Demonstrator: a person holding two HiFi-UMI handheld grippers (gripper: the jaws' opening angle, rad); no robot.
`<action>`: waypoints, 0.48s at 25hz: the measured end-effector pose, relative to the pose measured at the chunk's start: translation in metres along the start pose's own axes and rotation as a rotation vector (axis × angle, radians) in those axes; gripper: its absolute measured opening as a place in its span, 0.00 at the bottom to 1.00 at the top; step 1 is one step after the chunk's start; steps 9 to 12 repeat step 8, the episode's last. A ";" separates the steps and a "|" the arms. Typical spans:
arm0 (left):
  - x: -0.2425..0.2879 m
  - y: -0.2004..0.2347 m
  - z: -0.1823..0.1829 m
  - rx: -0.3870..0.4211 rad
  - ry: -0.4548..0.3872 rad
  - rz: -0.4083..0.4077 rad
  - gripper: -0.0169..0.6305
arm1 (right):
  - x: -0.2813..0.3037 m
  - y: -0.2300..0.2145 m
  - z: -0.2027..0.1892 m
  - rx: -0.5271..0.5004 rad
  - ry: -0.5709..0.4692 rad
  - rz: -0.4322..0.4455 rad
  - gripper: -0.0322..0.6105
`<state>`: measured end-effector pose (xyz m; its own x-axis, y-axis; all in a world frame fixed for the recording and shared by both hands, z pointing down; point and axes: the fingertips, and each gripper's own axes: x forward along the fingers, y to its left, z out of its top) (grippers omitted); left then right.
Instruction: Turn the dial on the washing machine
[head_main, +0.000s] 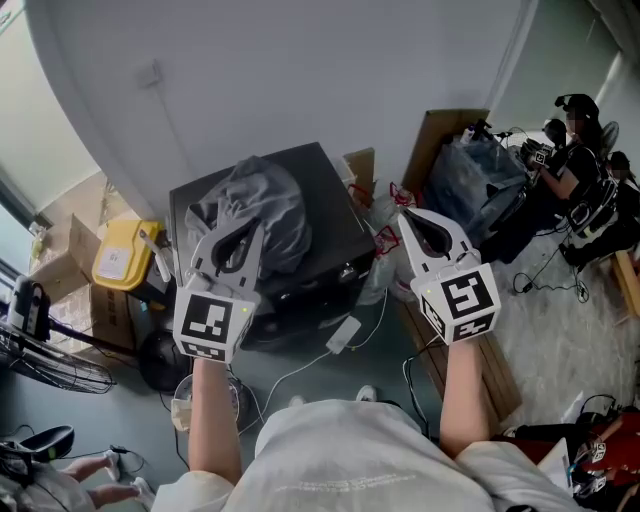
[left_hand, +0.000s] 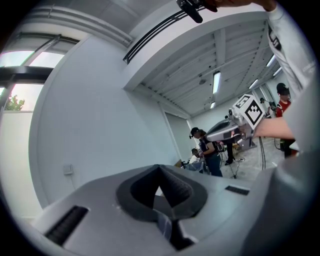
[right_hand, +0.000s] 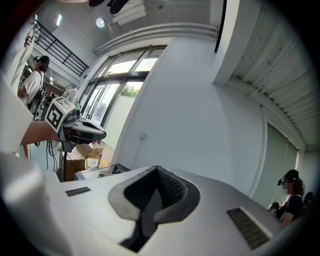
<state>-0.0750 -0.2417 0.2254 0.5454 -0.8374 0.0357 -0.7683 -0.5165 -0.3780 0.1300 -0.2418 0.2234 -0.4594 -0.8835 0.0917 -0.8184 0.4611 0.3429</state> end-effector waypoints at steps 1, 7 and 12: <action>0.000 0.001 -0.001 -0.002 0.002 0.001 0.05 | 0.001 0.000 -0.001 0.002 0.004 0.001 0.07; 0.003 0.003 -0.007 -0.011 0.012 0.003 0.05 | 0.006 -0.001 -0.013 0.017 0.024 0.002 0.07; 0.004 0.004 -0.009 -0.010 0.015 0.004 0.05 | 0.007 -0.001 -0.015 0.019 0.027 0.003 0.07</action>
